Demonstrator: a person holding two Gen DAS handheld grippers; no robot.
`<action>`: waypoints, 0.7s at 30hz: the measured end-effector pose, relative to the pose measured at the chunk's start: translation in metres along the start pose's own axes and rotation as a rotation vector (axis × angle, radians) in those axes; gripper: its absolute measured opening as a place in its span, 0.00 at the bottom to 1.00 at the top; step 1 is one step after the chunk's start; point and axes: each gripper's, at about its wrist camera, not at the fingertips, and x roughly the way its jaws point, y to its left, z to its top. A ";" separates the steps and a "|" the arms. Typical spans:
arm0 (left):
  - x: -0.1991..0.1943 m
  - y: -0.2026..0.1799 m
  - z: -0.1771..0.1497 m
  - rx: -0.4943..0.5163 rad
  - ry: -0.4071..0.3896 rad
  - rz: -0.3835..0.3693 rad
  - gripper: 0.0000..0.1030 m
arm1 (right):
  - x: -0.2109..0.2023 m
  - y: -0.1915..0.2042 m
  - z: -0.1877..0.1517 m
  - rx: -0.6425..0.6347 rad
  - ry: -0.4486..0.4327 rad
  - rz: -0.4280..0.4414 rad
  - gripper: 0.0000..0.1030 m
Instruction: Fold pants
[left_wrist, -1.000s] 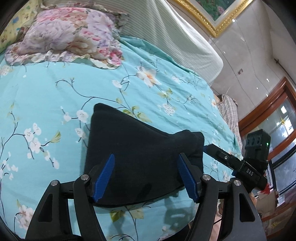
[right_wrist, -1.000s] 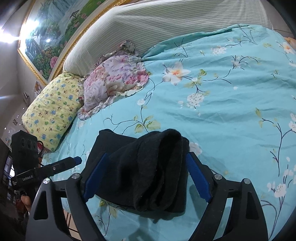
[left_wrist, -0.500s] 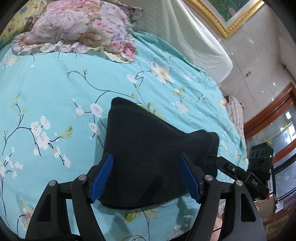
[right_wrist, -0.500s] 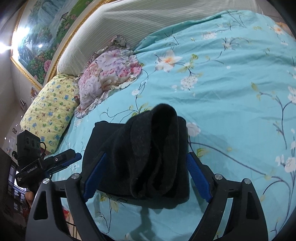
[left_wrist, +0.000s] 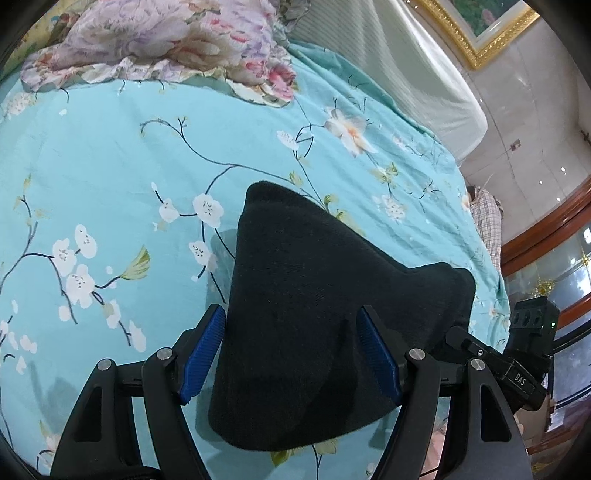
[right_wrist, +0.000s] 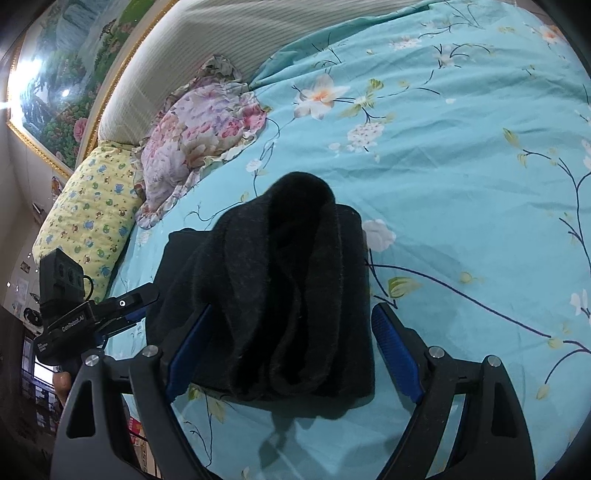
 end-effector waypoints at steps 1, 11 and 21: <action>0.002 0.000 0.000 0.001 0.005 0.001 0.73 | 0.000 -0.001 0.000 0.003 0.001 0.001 0.84; 0.027 0.010 0.004 -0.041 0.042 -0.027 0.67 | 0.011 -0.007 0.001 0.023 0.023 0.014 0.84; 0.027 0.030 0.006 -0.113 0.043 -0.121 0.42 | 0.018 -0.012 -0.003 0.041 0.026 0.042 0.84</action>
